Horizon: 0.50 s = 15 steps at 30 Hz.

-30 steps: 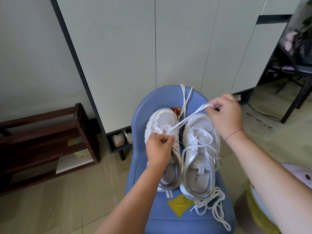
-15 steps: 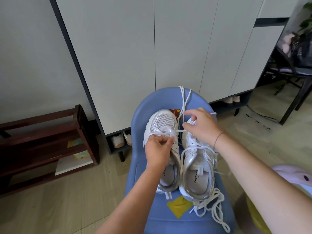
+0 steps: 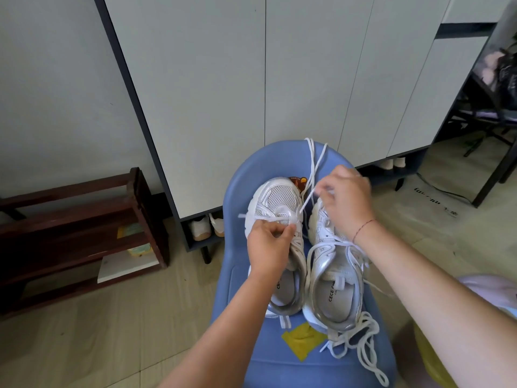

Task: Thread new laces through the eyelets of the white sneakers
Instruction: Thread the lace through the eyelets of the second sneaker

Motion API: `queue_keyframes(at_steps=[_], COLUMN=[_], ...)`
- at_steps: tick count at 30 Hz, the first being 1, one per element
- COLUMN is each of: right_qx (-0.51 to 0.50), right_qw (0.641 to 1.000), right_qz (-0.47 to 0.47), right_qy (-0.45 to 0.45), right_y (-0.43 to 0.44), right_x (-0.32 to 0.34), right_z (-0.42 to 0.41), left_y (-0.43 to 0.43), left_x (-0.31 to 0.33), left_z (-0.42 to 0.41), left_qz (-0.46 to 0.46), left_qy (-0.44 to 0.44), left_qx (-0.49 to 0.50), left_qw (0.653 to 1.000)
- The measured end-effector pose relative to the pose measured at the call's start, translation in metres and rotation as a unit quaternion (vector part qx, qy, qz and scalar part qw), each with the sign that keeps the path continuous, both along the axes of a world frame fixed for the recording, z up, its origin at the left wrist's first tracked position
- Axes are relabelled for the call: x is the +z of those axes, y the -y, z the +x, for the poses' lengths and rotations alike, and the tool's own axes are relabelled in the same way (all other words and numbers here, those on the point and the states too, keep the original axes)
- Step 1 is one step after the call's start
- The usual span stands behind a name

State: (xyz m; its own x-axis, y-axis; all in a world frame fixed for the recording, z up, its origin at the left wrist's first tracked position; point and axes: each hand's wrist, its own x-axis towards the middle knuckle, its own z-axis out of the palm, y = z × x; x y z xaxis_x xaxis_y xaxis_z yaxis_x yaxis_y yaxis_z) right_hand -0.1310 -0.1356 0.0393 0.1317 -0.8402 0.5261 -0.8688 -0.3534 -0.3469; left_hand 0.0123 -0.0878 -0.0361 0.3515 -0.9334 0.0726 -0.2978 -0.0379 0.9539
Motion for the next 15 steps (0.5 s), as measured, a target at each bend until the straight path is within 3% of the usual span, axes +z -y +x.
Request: queue_keyframes(at_steps=[3, 6, 8, 11, 15], right_qx=[-0.08, -0.112, -0.095, -0.044, -0.004], right_qw=[0.973, 0.944, 0.954, 0.988, 0.985], right_qz=[-0.098, -0.151, -0.133, 0.02, 0.161], right_qy=[0.195, 0.27, 0.251, 0.144, 0.062], right_y=[0.004, -0.001, -0.005, -0.007, -0.015], right_x=[0.027, 0.046, 0.043, 0.019, -0.002], right_z=[-0.024, -0.032, -0.025, -0.013, 0.003], left_y=[0.0, -0.001, -0.001, -0.002, -0.002], left_x=[0.0, 0.0, 0.0, 0.001, 0.003], left_z=[0.0, -0.002, -0.002, -0.002, -0.002], left_qz=[0.003, 0.005, 0.005, 0.007, 0.006], left_qy=[-0.016, -0.009, -0.006, -0.012, -0.011], left_qx=[0.007, 0.013, 0.013, 0.009, 0.012], left_qw=[1.0, 1.0, 1.0, 1.0, 1.0])
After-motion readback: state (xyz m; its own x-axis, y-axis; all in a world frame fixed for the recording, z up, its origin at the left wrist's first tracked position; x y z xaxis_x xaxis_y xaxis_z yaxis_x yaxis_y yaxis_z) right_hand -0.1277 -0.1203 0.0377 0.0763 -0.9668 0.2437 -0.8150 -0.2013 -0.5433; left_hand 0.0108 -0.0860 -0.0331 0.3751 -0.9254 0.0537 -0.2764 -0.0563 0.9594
